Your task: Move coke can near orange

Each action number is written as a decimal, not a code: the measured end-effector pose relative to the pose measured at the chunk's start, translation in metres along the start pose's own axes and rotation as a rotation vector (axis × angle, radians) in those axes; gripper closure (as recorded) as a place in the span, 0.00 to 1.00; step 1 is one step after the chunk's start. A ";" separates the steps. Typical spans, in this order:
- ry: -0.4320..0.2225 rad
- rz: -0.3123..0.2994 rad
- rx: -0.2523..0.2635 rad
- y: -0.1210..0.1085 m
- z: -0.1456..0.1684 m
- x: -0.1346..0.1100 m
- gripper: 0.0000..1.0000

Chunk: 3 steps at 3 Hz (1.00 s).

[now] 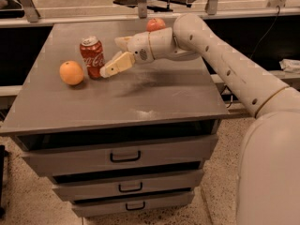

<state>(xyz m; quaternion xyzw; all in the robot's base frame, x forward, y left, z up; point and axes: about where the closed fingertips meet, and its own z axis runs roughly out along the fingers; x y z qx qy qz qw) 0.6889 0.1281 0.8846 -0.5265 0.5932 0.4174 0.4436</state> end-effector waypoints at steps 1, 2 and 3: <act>0.022 -0.071 0.072 0.004 -0.058 -0.015 0.00; 0.046 -0.169 0.158 0.014 -0.133 -0.039 0.00; 0.046 -0.169 0.158 0.014 -0.133 -0.039 0.00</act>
Offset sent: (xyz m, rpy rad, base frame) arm -0.0385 -0.1875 0.1168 -0.1061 -0.3134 -0.1752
